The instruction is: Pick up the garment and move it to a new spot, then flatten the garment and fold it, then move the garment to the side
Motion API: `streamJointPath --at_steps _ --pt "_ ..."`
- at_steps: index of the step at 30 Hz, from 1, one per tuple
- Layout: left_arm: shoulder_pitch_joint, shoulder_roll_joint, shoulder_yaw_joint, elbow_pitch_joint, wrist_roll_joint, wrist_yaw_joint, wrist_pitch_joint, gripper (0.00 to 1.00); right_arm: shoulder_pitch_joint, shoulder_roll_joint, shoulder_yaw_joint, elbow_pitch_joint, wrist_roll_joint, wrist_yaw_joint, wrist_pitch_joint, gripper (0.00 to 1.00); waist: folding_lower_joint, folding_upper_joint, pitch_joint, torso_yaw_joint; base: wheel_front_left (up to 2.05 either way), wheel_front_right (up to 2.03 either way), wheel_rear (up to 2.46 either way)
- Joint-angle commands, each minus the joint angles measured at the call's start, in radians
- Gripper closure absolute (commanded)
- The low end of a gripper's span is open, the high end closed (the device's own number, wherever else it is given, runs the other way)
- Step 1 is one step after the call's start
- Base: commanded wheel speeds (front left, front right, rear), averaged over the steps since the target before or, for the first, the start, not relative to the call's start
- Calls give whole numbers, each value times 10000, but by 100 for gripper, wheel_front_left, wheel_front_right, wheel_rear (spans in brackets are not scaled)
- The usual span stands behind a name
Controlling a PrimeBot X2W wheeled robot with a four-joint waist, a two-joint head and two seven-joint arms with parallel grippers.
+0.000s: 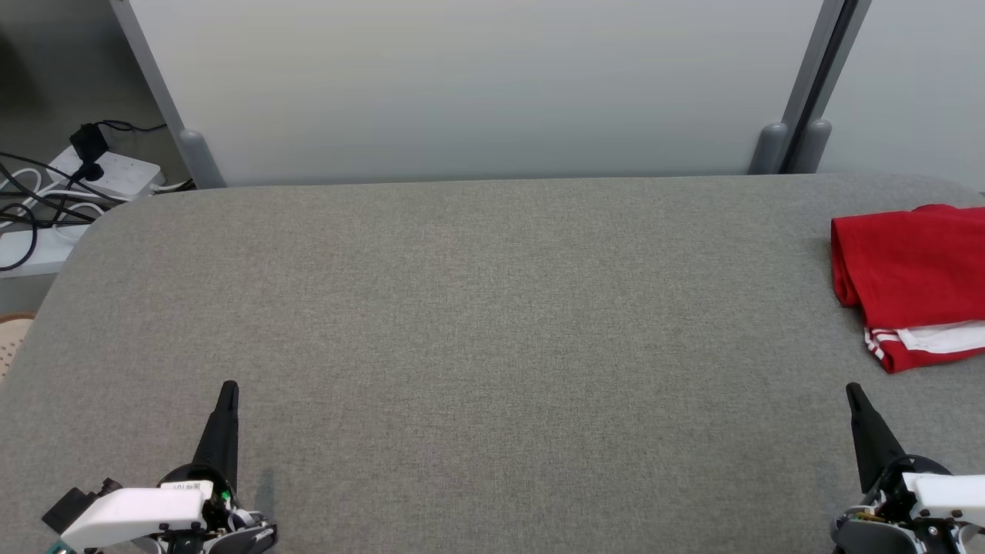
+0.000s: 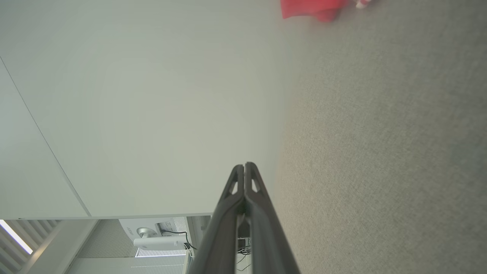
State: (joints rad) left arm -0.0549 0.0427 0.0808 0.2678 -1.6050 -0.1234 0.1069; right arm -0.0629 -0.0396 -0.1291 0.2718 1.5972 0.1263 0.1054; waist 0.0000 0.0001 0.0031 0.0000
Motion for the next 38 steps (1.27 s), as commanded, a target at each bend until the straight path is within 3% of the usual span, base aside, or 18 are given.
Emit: streamJointPath --at_steps 1,38 --pt "-532 76 331 -226 -35 -73 64 100 -450 -106 151 -270 113 44 80 100 0 -1 0 0 0 0 0" --pt "-531 76 330 -226 -36 -73 63 100 -450 -106 153 -270 114 44 79 100 0 -1 0 0 0 0 0"
